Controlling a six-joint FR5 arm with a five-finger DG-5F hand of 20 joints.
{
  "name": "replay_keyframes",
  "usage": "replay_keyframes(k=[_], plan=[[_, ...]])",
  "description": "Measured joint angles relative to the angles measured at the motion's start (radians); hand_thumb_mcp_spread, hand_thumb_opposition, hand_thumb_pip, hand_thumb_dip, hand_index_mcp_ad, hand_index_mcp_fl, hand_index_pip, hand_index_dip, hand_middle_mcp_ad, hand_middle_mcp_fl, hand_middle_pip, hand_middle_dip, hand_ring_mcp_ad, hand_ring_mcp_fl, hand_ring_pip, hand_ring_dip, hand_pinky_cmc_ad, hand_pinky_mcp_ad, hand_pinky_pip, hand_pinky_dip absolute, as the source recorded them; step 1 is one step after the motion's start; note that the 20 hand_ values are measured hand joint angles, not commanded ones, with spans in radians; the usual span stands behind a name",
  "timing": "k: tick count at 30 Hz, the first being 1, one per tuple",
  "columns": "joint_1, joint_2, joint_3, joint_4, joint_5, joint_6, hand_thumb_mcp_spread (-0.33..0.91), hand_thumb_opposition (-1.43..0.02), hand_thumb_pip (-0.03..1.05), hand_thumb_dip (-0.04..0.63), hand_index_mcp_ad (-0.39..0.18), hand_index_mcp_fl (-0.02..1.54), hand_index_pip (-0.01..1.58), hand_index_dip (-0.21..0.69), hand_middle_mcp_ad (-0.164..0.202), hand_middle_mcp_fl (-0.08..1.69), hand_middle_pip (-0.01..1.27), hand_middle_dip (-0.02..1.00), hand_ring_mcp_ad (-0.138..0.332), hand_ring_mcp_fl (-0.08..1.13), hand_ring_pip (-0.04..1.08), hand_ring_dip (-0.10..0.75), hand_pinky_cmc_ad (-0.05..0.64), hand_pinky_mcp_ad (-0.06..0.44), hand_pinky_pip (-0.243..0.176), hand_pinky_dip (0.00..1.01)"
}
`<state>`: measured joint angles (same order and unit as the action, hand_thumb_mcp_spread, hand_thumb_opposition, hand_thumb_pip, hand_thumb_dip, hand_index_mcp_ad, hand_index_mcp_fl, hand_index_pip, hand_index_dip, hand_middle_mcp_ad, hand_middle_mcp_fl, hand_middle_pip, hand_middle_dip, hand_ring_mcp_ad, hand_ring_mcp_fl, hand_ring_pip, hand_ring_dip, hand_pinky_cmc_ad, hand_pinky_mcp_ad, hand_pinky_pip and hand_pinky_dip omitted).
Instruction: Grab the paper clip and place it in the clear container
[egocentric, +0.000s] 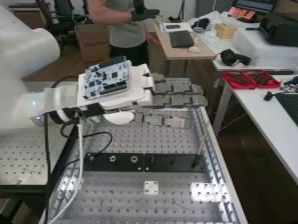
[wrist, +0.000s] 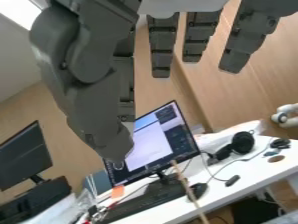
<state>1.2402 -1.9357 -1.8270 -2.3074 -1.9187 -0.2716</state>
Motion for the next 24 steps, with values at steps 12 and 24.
replay_keyframes(k=[12, 24], plan=[[0.216, 0.073, -0.06, -0.01, 0.157, -0.027, 0.49, -1.0, 0.62, 0.3, -0.166, 0.65, 1.34, 0.063, 0.065, 0.17, 0.13, 0.2, 0.113, 0.0, 0.09, 0.124, 0.312, 0.276, -0.014, 0.2], [0.455, 0.044, -0.027, -0.067, 0.373, -0.067, 0.49, -1.01, 0.62, 0.3, -0.166, 0.65, 1.34, 0.065, 0.066, 0.17, 0.13, 0.2, 0.113, 0.0, 0.09, 0.124, 0.316, 0.276, -0.014, 0.2]])
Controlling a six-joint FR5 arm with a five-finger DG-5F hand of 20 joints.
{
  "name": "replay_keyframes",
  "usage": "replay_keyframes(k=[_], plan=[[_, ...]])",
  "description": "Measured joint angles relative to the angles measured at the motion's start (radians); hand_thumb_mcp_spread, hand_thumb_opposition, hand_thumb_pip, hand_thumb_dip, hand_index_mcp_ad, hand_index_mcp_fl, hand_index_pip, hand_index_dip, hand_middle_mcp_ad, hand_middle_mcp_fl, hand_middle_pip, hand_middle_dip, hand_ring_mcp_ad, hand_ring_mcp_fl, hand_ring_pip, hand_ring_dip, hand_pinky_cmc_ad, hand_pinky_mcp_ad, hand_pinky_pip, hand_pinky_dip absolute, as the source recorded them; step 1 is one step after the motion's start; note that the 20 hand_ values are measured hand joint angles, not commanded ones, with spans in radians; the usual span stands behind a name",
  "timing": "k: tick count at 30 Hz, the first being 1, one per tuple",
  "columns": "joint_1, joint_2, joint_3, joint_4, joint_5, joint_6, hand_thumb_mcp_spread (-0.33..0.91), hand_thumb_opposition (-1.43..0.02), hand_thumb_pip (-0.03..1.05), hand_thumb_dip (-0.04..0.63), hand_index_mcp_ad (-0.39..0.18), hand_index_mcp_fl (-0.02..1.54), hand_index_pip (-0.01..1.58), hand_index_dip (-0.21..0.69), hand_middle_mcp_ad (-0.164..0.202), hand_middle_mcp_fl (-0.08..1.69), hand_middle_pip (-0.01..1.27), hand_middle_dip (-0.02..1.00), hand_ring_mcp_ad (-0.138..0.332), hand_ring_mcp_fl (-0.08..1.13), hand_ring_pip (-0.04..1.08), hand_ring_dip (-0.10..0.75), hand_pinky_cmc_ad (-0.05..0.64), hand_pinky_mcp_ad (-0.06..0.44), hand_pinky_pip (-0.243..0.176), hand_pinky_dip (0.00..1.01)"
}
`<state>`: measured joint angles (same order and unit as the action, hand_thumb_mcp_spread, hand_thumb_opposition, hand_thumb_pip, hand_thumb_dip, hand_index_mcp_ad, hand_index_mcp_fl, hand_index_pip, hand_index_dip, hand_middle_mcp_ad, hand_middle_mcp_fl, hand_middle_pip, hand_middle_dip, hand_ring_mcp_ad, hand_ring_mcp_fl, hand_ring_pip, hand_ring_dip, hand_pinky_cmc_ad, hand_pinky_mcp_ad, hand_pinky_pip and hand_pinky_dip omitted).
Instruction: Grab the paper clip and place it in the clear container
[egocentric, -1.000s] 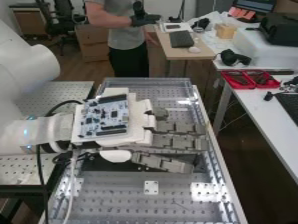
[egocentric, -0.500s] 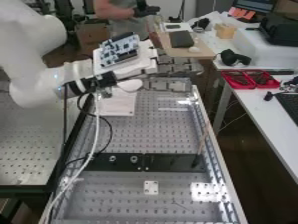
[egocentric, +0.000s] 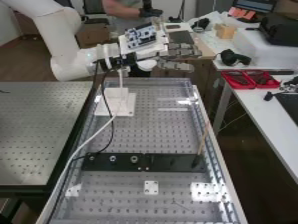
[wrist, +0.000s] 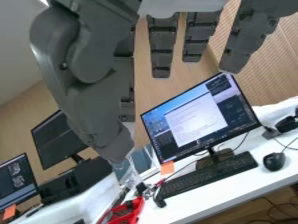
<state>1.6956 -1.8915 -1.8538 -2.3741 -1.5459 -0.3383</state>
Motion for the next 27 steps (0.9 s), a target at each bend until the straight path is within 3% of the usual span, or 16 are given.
replay_keyframes(k=[6, 12, 19, 27], plan=[[0.108, -0.075, 0.078, -0.08, 0.118, -0.026, 0.49, -1.01, 0.62, 0.3, -0.169, 0.65, 1.34, 0.063, 0.063, 0.17, 0.13, 0.2, 0.113, 0.0, 0.09, 0.124, 0.316, 0.276, -0.014, 0.2], [0.154, -0.165, 0.166, -0.183, 0.221, -0.07, 0.49, -1.01, 0.62, 0.3, -0.169, 0.65, 1.34, 0.063, 0.066, 0.17, 0.13, 0.2, 0.113, 0.0, 0.09, 0.124, 0.316, 0.276, -0.012, 0.2], [0.172, -0.226, 0.198, -0.224, 0.289, -0.085, 0.49, -1.01, 0.62, 0.3, -0.169, 0.65, 1.34, 0.063, 0.066, 0.17, 0.13, 0.2, 0.113, 0.0, 0.09, 0.124, 0.316, 0.276, -0.012, 0.2], [0.183, -0.274, 0.217, -0.259, 0.313, -0.058, 0.49, -1.01, 0.62, 0.3, -0.169, 0.65, 1.34, 0.063, 0.066, 0.17, 0.13, 0.21, 0.113, 0.0, 0.09, 0.124, 0.316, 0.276, -0.012, 0.2]])
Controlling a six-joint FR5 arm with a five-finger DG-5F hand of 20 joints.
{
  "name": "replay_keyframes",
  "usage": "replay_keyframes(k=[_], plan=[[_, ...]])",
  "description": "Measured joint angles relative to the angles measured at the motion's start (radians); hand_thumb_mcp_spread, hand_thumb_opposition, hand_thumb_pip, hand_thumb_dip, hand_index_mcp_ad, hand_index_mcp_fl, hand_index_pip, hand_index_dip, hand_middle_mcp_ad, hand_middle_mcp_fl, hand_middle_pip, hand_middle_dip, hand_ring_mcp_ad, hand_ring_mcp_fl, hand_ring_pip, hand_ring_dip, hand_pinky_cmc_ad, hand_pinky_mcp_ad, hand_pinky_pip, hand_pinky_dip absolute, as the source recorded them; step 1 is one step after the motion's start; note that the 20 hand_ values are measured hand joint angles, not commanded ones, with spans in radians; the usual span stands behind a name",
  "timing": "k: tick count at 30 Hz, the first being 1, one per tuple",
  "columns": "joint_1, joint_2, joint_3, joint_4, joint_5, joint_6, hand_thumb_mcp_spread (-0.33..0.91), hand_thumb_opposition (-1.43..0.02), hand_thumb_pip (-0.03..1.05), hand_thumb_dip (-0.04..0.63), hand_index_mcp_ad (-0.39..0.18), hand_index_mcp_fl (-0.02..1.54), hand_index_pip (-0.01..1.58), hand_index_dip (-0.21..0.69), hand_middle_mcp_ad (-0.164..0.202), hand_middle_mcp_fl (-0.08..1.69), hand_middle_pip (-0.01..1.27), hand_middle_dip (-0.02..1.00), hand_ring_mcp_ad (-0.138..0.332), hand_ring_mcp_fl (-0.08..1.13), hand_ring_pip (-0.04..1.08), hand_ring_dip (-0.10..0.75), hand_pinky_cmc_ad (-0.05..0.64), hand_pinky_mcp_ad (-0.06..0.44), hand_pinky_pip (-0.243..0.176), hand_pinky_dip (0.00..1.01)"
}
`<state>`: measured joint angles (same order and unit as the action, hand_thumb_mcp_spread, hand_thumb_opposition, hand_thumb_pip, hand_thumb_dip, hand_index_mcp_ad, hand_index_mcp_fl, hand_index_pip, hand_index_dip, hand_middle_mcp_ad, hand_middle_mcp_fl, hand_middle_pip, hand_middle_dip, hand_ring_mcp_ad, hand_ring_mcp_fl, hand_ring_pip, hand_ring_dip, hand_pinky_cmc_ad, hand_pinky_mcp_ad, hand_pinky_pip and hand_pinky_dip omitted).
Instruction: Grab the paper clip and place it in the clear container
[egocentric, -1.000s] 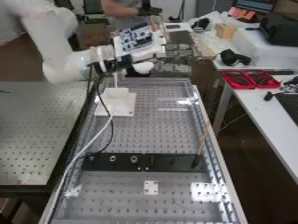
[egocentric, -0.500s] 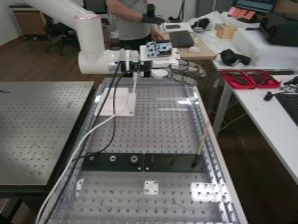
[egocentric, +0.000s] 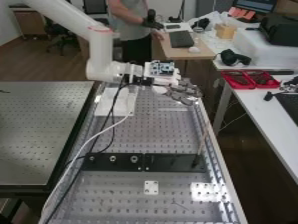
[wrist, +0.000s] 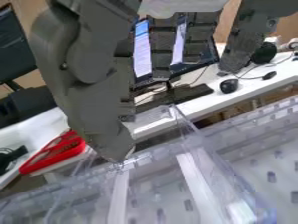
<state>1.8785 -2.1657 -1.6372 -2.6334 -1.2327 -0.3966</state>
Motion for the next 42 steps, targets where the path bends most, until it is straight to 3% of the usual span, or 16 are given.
replay_keyframes(k=[7, 11, 14, 16, 25, 31, 39, 42], plan=[[-0.001, -0.013, 0.015, -0.029, -0.008, 0.022, 0.5, -1.02, 0.62, 0.3, -0.166, 0.64, 1.34, 0.065, 0.066, 0.17, 0.13, 0.21, 0.113, 0.0, 0.09, 0.124, 0.316, 0.276, -0.014, 0.2], [-0.007, -0.022, 0.043, -0.11, -0.025, 0.028, 0.49, -1.0, 0.65, 0.298, -0.169, 0.53, 1.41, 0.065, 0.066, 0.1, 0.13, 0.21, 0.113, 0.0, 0.09, 0.124, 0.316, 0.276, -0.016, 0.25], [-0.012, -0.024, 0.051, -0.134, -0.029, 0.029, 0.42, -0.92, 0.73, 0.298, -0.168, 0.22, 1.41, 0.065, 0.066, 0.04, 0.13, 0.21, 0.113, 0.0, 0.12, 0.124, 0.314, 0.276, -0.031, 0.35], [-0.016, -0.02, 0.045, -0.134, -0.03, 0.03, 0.4, -0.9, 0.75, 0.302, -0.168, 0.14, 1.41, 0.065, 0.066, 0.0, 0.13, 0.21, 0.113, 0.0, 0.12, 0.124, 0.316, 0.276, -0.031, 0.38], [-0.017, 0.041, 0.013, -0.104, -0.032, 0.02, 0.34, -0.86, 0.8, 0.302, -0.168, 0.02, 1.39, 0.065, 0.065, -0.01, 0.13, 0.21, 0.113, 0.0, 0.13, 0.103, 0.316, 0.272, -0.091, 0.49], [-0.013, 0.129, -0.007, -0.078, -0.043, -0.018, 0.33, -0.85, 0.8, 0.302, -0.155, 0.0, 1.35, 0.065, 0.066, -0.01, 0.11, 0.2, 0.113, 0.0, 0.15, 0.101, 0.323, 0.276, -0.089, 0.5], [-0.015, 0.24, -0.004, -0.141, -0.064, -0.087, 0.32, -0.84, 0.73, 0.298, -0.155, 0.01, 1.16, 0.065, 0.066, -0.01, 0.11, 0.2, 0.113, 0.0, 0.15, 0.098, 0.326, 0.276, -0.096, 0.52], [-0.025, 0.264, 0.006, -0.191, -0.073, -0.091, 0.32, -0.84, 0.66, 0.302, -0.155, 0.02, 0.88, 0.073, 0.066, -0.01, 0.11, 0.2, 0.115, 0.0, 0.14, 0.098, 0.326, 0.272, -0.096, 0.52]])
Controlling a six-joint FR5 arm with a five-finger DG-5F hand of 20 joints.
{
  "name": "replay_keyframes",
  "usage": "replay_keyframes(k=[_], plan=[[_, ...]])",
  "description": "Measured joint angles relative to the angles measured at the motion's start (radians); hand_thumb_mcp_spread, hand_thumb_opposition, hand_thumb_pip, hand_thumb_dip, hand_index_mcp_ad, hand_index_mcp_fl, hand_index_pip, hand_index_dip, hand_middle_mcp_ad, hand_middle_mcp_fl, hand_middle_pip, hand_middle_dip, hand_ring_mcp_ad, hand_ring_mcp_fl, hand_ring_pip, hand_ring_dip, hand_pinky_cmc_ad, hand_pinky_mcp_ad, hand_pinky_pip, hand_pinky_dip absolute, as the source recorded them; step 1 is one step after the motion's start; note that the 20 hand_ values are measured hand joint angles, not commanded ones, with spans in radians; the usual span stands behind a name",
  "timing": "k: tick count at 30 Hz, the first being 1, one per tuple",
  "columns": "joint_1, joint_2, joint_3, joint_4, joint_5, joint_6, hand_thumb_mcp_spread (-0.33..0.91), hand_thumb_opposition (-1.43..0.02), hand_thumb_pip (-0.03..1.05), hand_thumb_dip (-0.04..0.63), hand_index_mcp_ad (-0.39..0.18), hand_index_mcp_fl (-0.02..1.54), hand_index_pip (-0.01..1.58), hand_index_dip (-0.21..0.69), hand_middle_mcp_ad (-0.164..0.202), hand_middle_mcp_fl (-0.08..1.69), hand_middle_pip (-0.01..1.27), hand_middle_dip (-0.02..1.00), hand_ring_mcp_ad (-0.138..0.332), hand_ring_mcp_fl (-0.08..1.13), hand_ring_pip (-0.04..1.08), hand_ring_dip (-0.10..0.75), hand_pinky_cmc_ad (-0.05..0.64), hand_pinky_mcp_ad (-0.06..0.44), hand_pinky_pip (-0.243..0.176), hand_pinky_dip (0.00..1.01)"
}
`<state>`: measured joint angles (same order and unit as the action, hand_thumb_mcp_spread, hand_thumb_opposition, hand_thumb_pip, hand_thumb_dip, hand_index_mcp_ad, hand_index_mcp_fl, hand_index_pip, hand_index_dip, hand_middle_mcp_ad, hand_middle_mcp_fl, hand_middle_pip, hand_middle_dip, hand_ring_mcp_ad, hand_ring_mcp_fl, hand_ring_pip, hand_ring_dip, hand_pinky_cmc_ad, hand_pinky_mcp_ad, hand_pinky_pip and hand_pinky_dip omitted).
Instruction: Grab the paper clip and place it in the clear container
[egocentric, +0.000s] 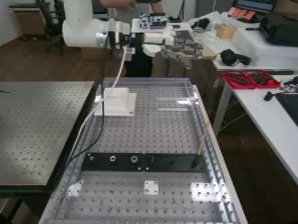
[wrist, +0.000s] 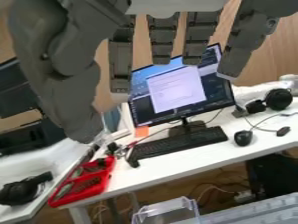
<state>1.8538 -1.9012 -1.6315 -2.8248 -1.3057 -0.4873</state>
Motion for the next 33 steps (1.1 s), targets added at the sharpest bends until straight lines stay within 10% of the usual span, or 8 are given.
replay_keyframes(k=[11, 33], plan=[[-0.06, 0.063, 0.026, -0.092, -0.023, -0.078, 0.27, -0.76, 0.5, 0.22, -0.134, 0.09, 0.33, 0.087, 0.068, -0.01, 0.11, 0.21, 0.12, 0.0, 0.12, 0.098, 0.346, 0.279, -0.105, 0.53], [-0.127, 0.124, 0.062, -0.149, -0.086, -0.2, 0.24, -0.7, 0.43, 0.098, -0.119, 0.1, 0.13, 0.171, 0.068, -0.01, 0.12, 0.21, 0.131, 0.0, 0.11, 0.098, 0.379, 0.295, -0.112, 0.55]])
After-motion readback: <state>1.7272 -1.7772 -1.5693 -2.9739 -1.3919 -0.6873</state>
